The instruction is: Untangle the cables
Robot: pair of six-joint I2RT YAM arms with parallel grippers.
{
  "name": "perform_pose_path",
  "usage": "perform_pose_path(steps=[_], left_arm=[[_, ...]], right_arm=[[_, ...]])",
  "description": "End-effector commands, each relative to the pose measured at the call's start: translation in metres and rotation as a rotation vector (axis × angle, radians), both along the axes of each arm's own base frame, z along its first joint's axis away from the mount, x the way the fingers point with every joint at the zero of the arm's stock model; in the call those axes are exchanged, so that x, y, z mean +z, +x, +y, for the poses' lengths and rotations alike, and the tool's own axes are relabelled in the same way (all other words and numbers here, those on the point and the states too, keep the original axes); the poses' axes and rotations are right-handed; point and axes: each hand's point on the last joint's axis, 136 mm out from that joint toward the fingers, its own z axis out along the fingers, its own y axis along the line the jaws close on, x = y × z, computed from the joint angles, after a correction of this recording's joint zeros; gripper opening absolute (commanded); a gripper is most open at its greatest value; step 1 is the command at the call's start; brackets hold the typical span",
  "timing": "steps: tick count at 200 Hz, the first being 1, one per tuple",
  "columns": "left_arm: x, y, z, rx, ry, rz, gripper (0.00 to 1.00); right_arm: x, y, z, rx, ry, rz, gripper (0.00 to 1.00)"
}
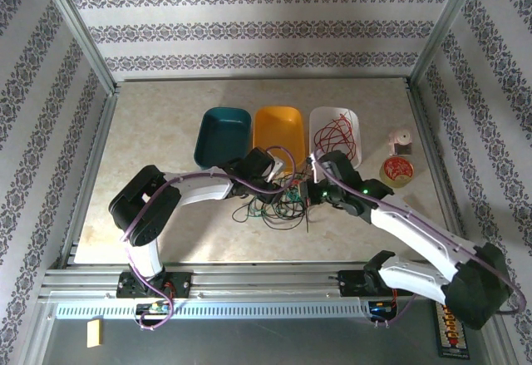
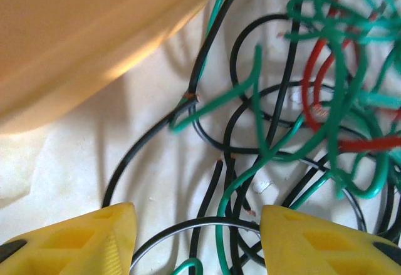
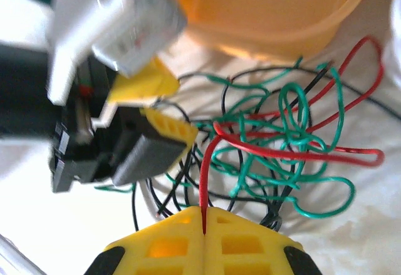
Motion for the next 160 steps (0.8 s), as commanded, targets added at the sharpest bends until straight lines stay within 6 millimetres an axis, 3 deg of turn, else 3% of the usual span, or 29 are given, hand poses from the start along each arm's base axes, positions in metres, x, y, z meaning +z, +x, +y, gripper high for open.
perform_pose_path(steps=[1, 39, 75, 104, 160], left_arm=[[-0.008, -0.009, 0.004, -0.027, 0.043, 0.001, 0.54], [-0.012, -0.008, 0.003, -0.029, 0.043, 0.008, 0.54], [-0.011, -0.010, 0.004, -0.031, 0.039, 0.003, 0.54], [-0.003, -0.015, 0.005, -0.045, 0.002, -0.023, 0.55], [0.041, -0.031, 0.007, -0.081, -0.121, -0.158, 0.63]], right_arm=[[0.054, 0.011, 0.008, -0.022, 0.139, -0.080, 0.00], [0.121, 0.022, 0.015, -0.036, 0.266, -0.200, 0.00], [0.160, 0.024, 0.031, 0.009, 0.359, -0.232, 0.00], [0.164, 0.025, 0.040, 0.043, 0.363, -0.213, 0.00], [0.146, 0.018, 0.047, 0.062, 0.326, -0.186, 0.00]])
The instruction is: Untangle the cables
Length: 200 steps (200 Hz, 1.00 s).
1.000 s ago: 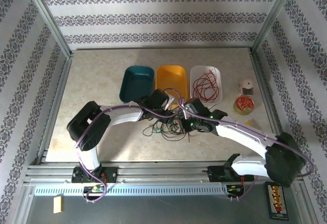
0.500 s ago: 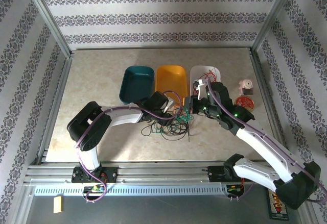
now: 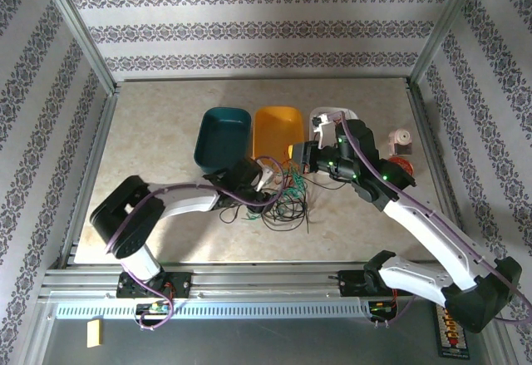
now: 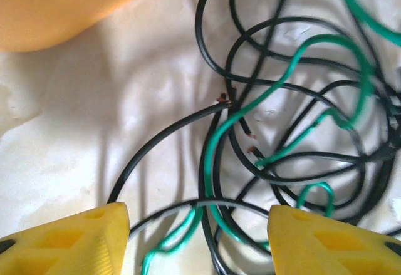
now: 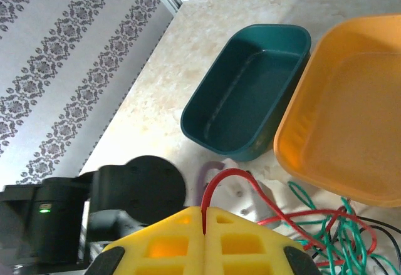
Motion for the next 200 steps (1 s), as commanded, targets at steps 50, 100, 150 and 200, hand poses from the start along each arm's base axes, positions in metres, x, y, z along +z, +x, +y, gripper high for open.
perform_pose_path(steps=[50, 100, 150, 200], left_arm=[[0.062, -0.015, -0.018, -0.095, -0.144, -0.191, 0.75], [0.078, -0.014, -0.029, -0.111, -0.186, -0.254, 0.85], [0.076, -0.013, -0.040, -0.127, -0.198, -0.260, 0.87], [0.071, -0.007, -0.052, -0.133, -0.222, -0.280, 0.88]], right_arm=[[-0.006, -0.020, 0.018, 0.094, 0.014, 0.019, 0.00], [-0.004, -0.031, 0.022, 0.143, 0.027, 0.015, 0.00], [0.004, -0.046, 0.030, 0.227, 0.063, 0.033, 0.00], [0.002, -0.050, 0.027, 0.231, 0.067, 0.048, 0.00]])
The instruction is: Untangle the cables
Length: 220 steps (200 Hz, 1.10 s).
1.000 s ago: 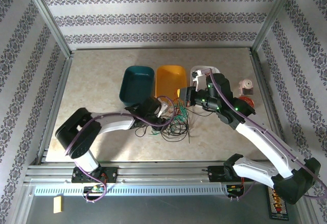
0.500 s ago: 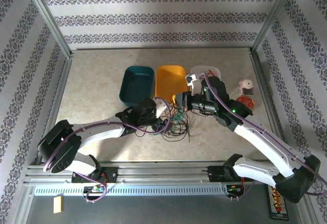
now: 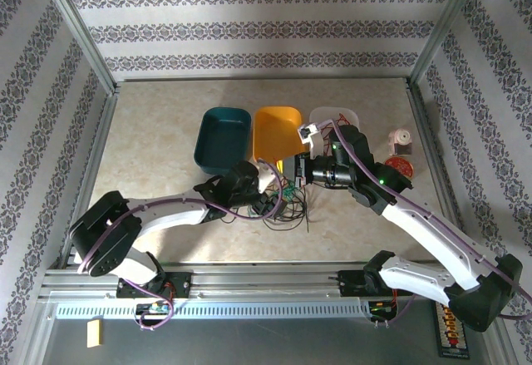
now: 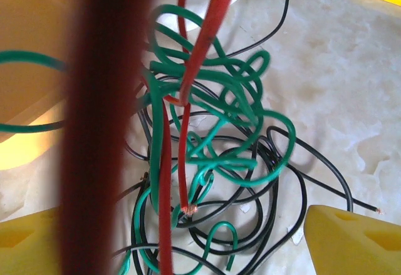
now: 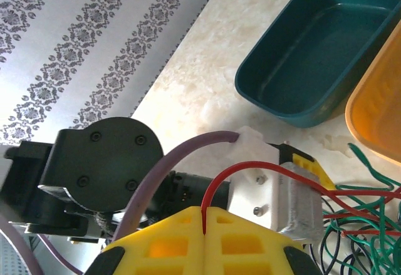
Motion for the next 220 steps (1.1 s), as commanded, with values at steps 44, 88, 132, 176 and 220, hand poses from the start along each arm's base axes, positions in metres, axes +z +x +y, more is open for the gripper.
perform_pose_path(steps=[44, 88, 132, 176, 220], left_arm=[[0.016, 0.005, -0.021, -0.018, -0.100, -0.077, 0.90], [0.012, 0.002, -0.020, -0.023, -0.105, -0.068, 0.90], [0.017, 0.016, -0.025, 0.024, -0.172, -0.074, 0.76], [0.004, 0.036, -0.029, 0.077, -0.247, -0.008, 0.33], [0.001, 0.049, -0.014, 0.140, -0.274, 0.041, 0.00]], right_arm=[[0.009, -0.007, -0.005, -0.001, 0.025, -0.009, 0.00], [0.014, -0.008, -0.008, -0.010, 0.032, -0.011, 0.00], [0.008, -0.005, -0.004, -0.014, 0.052, 0.019, 0.00], [0.012, 0.004, -0.009, -0.066, 0.104, 0.032, 0.00], [0.015, 0.019, -0.030, -0.181, 0.121, 0.019, 0.00]])
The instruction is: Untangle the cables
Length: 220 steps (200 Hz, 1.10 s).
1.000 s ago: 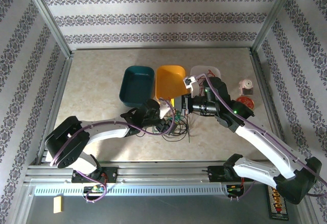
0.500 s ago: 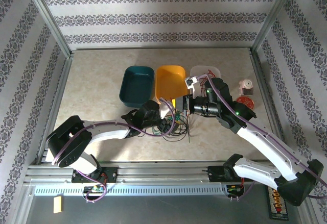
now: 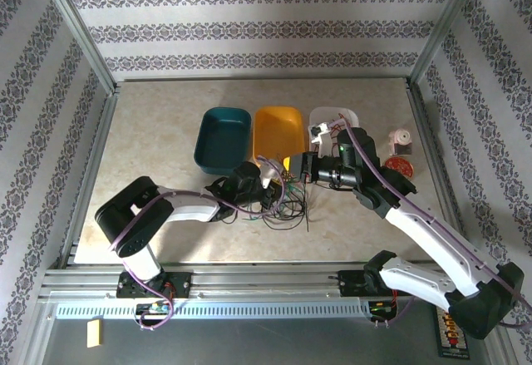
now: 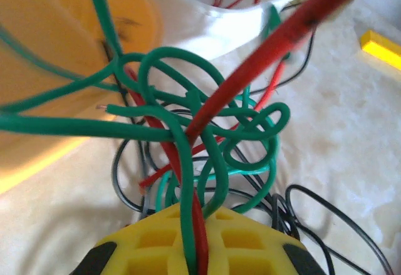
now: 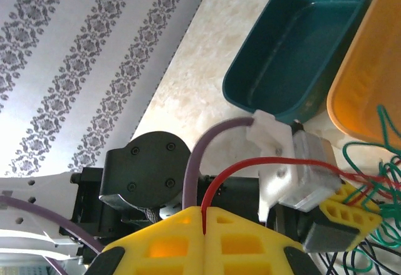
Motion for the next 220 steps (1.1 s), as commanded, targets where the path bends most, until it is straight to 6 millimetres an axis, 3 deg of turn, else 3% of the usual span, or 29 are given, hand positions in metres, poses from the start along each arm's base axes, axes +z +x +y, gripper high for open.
perform_pose_path(steps=[1, 45, 78, 161, 220], left_arm=[[0.022, 0.015, 0.002, 0.037, -0.093, -0.012, 0.00], [0.021, 0.001, 0.030, 0.018, -0.092, 0.042, 0.00], [0.018, -0.010, 0.049, 0.003, -0.048, 0.076, 0.00], [-0.006, -0.015, 0.069, 0.054, 0.107, 0.154, 0.00], [-0.013, -0.017, 0.075, 0.067, 0.134, 0.166, 0.00]], right_arm=[[0.021, 0.008, -0.012, -0.074, 0.053, -0.054, 0.00], [0.018, 0.035, -0.076, -0.414, 0.009, -0.091, 0.00], [0.032, 0.040, -0.115, -0.597, -0.015, -0.161, 0.00], [0.091, 0.030, -0.180, -0.834, -0.157, -0.385, 0.00], [0.128, 0.004, -0.237, -1.054, -0.281, -0.516, 0.00]])
